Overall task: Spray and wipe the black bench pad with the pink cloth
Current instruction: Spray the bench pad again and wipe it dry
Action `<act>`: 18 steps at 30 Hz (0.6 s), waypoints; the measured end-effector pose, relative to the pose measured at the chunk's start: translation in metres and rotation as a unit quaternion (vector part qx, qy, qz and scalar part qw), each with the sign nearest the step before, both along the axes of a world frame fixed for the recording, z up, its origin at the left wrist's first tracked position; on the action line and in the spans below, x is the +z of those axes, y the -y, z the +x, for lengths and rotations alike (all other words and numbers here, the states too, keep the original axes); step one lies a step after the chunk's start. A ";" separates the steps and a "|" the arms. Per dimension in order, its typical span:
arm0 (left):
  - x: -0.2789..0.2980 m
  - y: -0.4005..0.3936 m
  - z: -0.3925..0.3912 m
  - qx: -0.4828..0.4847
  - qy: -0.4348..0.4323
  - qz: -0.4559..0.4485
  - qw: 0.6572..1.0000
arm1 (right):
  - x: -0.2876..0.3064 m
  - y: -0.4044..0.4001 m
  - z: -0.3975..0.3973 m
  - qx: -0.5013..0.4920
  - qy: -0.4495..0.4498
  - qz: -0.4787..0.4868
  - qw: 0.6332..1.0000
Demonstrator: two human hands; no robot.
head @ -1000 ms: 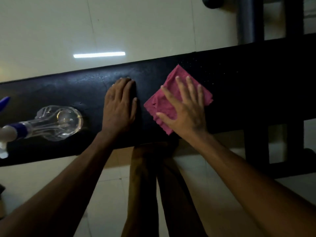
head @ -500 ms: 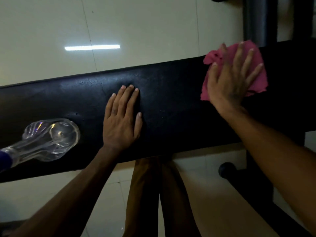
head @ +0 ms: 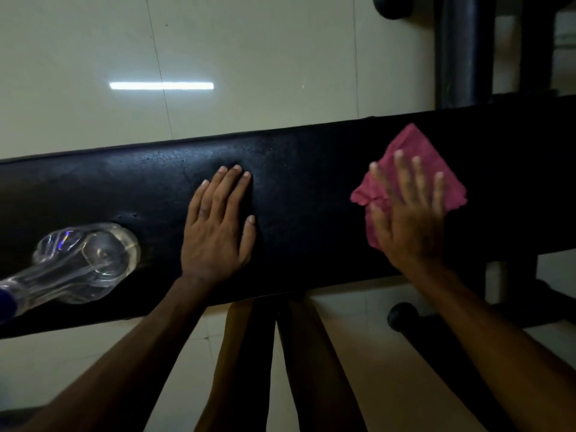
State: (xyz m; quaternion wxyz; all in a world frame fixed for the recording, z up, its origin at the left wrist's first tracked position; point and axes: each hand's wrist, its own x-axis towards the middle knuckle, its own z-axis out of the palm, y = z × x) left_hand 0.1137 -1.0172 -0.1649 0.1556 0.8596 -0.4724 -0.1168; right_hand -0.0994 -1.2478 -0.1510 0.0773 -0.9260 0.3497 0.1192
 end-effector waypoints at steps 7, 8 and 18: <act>0.001 -0.001 0.001 -0.009 -0.003 0.008 1.000 | -0.008 -0.068 0.065 -0.136 0.048 -0.033 0.989; 0.002 -0.001 0.001 -0.011 -0.005 0.007 1.000 | -0.006 -0.093 0.065 -0.078 0.049 -0.011 0.996; 0.008 -0.001 0.001 -0.003 -0.028 0.012 1.000 | -0.012 -0.058 -0.070 -0.153 0.034 -0.070 0.985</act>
